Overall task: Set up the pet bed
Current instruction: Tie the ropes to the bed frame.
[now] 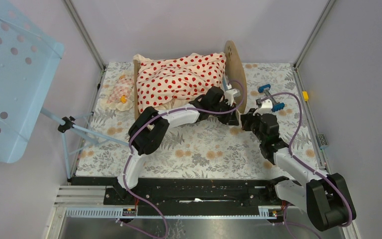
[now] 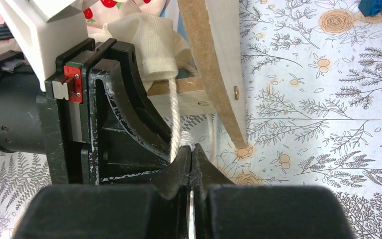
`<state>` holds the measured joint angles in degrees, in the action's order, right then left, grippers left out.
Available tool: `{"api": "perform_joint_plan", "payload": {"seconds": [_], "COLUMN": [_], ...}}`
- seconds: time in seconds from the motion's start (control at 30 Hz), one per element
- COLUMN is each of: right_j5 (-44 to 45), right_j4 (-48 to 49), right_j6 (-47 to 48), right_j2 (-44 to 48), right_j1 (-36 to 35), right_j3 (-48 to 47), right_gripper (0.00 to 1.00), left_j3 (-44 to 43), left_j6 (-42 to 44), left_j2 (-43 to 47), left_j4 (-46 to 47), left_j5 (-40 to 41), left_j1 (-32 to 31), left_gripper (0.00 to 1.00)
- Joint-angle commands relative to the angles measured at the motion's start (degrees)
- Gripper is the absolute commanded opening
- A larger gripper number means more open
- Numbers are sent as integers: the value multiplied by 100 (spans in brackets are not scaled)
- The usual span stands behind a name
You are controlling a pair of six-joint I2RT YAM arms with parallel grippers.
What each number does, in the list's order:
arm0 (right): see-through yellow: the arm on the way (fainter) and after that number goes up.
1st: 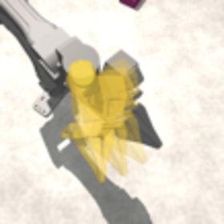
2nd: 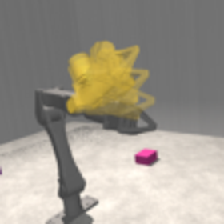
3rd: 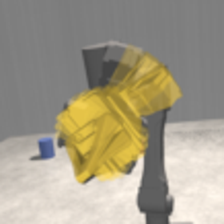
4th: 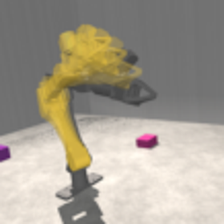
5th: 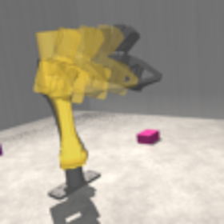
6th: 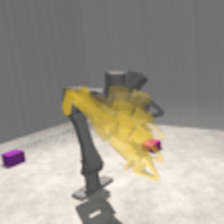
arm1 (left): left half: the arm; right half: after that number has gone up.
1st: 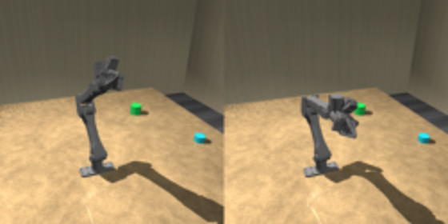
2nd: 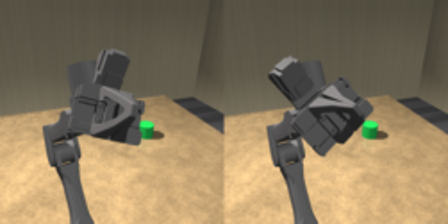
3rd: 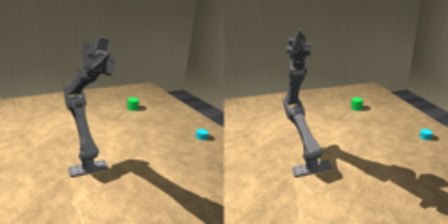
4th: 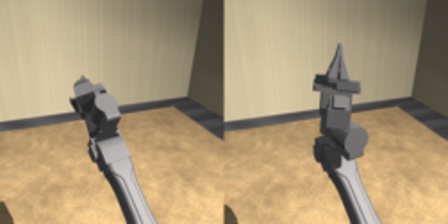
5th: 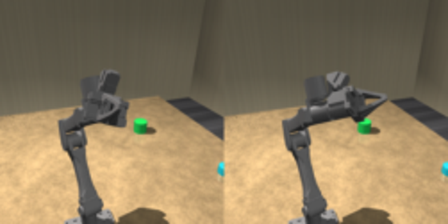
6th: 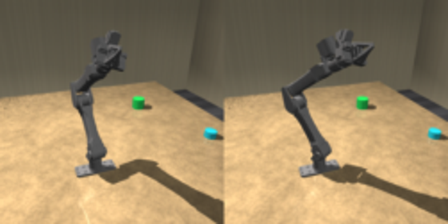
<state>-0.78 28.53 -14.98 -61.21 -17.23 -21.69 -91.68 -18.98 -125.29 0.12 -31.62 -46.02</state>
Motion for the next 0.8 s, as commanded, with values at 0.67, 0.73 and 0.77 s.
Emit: {"api": "perform_joint_plan", "payload": {"seconds": [0.67,0.73,0.77], "right_j5": [262,298,304], "right_j4": [-164,-216,-240], "right_j6": [-387,-402,-408], "right_j2": [254,259,265], "right_j1": [-21,-16,-17], "right_j3": [-54,-63,-59], "right_gripper": [0,0,0], "left_j3": [310,301,317], "left_j6": [83,156,201], "left_j2": [-103,-145,-161], "left_j4": [-36,-54,-68], "left_j5": [209,279,316], "left_j1": [111,102,102], "left_gripper": [22,24,25]}}
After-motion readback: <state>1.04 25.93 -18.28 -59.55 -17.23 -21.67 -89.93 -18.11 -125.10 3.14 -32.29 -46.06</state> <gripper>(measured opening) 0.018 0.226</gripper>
